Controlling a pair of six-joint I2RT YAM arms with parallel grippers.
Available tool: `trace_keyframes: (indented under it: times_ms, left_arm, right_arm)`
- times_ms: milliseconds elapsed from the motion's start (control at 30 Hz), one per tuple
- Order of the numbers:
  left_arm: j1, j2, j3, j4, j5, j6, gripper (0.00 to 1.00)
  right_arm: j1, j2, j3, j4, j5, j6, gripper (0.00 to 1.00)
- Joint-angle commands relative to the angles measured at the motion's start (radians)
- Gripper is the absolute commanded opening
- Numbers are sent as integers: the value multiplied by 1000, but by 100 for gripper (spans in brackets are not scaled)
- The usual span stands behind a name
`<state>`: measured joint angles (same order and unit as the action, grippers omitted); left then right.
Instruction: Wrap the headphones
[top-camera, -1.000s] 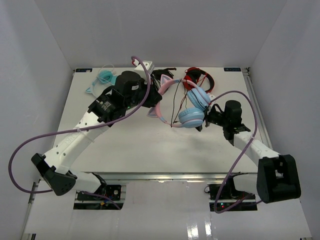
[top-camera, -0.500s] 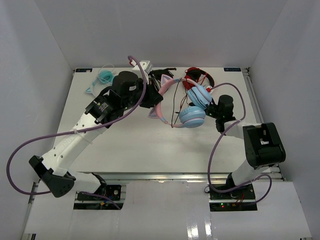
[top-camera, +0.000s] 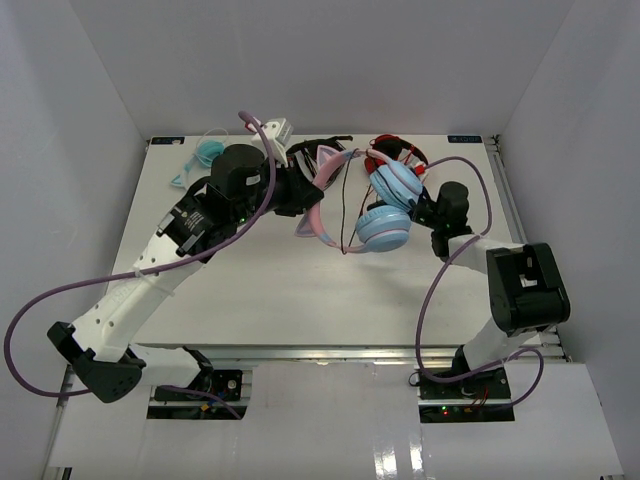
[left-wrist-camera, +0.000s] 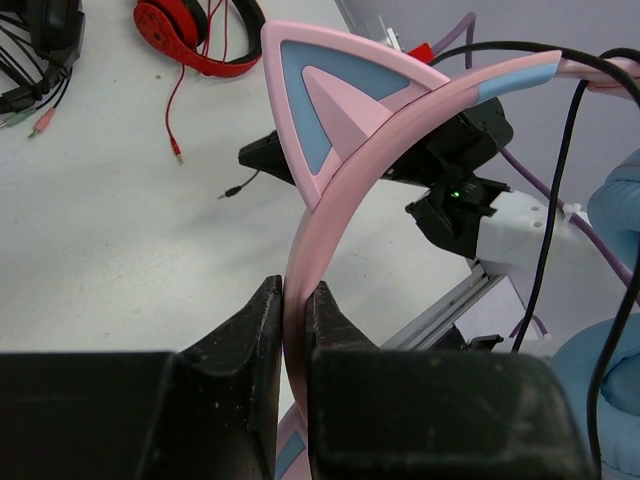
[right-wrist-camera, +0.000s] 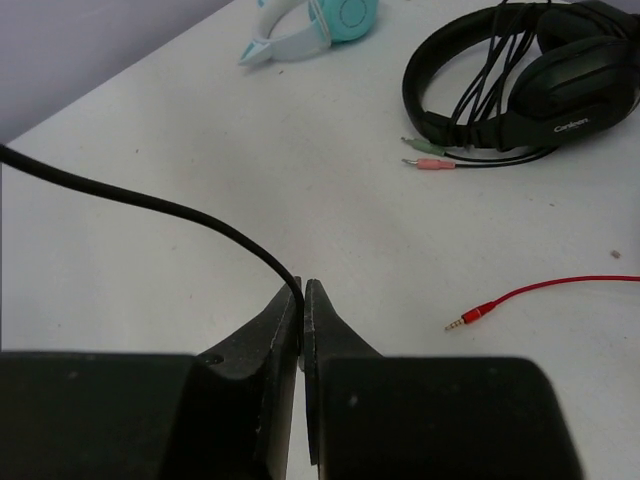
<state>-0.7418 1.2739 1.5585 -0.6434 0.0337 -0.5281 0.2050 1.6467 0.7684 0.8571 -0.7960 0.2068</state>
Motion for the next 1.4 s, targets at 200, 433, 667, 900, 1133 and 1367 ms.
trace_keyframes:
  times_ms: [200,433,667,900,1133,1367]
  left_arm:
    - [-1,-52,-143,201,-397,-286,0]
    - [2,191,-53,277,-493,-435,0]
    - [2,426,50,170,-591,-410,0]
    - [-10,570,62,116,-470,-217,0]
    - [-101,719,180,17,-334,8,0]
    - [-124,752,155,-6,-154,129,0]
  right_arm:
    - [66,-503,-159,-786,-4,-672,8]
    - [169,-786,-190,-1086,234,-953,8]
    - [218,-800,-108,-1175,451,-1033,8]
    - [289,-777,-46,-1133,724,-1167,8]
    - [389,-691,-32,-1049,791,-1249,8]
    - [431,-686,-132,-963,883,-1431,8]
